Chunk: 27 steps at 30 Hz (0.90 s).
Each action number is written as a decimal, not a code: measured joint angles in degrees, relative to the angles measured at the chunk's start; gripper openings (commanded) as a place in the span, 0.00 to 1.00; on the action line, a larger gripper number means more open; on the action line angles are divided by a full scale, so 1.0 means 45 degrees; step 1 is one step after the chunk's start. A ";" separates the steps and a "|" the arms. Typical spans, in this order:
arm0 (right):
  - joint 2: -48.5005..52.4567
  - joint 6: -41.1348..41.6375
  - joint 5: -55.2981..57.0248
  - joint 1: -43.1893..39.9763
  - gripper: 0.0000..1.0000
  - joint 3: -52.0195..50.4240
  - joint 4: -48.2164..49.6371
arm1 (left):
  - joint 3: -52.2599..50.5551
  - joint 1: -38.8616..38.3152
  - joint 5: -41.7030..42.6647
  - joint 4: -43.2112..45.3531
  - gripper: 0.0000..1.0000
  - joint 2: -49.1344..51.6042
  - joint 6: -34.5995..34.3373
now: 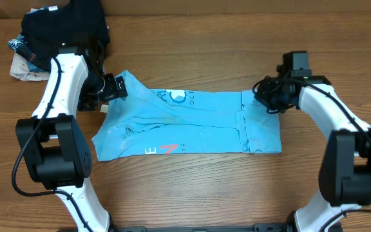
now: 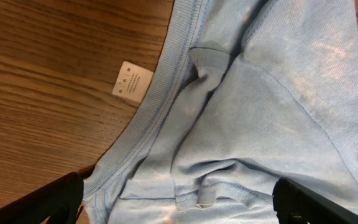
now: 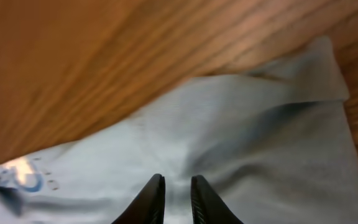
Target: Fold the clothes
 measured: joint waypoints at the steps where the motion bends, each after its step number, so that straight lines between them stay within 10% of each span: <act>1: 0.0248 0.0005 0.0044 0.0000 0.17 0.0000 -0.0005 | 0.0000 0.0000 0.0000 0.0000 1.00 0.0000 0.0000; 27: 0.1467 0.0568 -0.0374 0.0097 0.04 0.1146 -0.2336 | -0.0005 0.0000 0.0000 0.0053 1.00 0.0000 0.0000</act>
